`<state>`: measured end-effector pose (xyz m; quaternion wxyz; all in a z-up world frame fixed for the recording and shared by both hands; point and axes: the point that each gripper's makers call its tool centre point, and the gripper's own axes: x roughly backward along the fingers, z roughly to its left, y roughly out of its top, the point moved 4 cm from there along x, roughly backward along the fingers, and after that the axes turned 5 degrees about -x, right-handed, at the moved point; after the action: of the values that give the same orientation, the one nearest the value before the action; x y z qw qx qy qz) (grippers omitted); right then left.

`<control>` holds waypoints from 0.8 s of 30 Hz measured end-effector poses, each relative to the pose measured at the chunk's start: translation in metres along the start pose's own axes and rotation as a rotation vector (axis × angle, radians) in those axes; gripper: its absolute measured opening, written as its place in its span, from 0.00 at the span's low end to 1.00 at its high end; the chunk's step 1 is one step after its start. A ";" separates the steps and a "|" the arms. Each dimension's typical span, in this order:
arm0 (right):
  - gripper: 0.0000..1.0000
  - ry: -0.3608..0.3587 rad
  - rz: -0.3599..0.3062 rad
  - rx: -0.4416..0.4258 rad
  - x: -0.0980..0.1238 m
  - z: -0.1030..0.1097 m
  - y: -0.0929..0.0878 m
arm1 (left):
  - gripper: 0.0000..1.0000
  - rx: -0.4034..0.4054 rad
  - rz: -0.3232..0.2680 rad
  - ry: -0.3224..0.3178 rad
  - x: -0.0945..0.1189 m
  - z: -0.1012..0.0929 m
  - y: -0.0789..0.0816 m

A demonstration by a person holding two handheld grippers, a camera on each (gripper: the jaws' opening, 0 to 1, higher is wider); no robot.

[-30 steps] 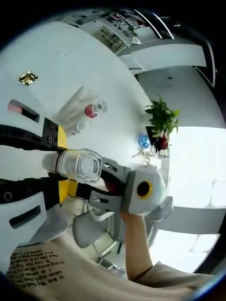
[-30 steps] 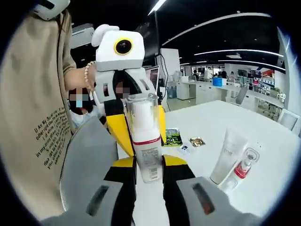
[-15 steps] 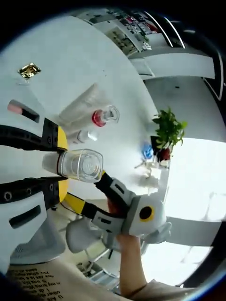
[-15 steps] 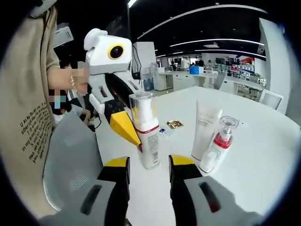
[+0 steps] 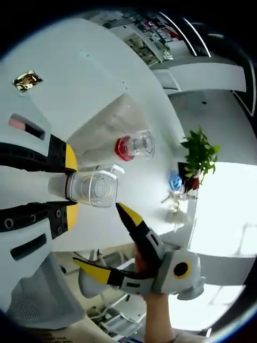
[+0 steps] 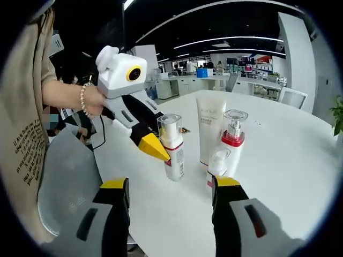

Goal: Arrange the skincare products in the storage area until every visible bottle or jar stands upright without overlapping.

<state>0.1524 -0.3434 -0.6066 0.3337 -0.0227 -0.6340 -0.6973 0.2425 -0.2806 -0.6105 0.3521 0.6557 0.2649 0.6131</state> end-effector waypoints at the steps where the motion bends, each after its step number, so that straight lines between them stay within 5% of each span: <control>1: 0.66 -0.004 0.000 -0.006 0.000 -0.001 -0.001 | 0.16 -0.004 0.002 0.000 -0.003 0.002 -0.003; 24: 0.91 -0.115 0.002 -0.122 0.007 -0.022 -0.025 | 0.16 -0.047 -0.031 -0.028 -0.042 0.024 -0.016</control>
<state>0.1437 -0.3668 -0.6295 0.2954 -0.0835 -0.6085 -0.7318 0.2629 -0.3066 -0.6492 0.3805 0.6515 0.2555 0.6045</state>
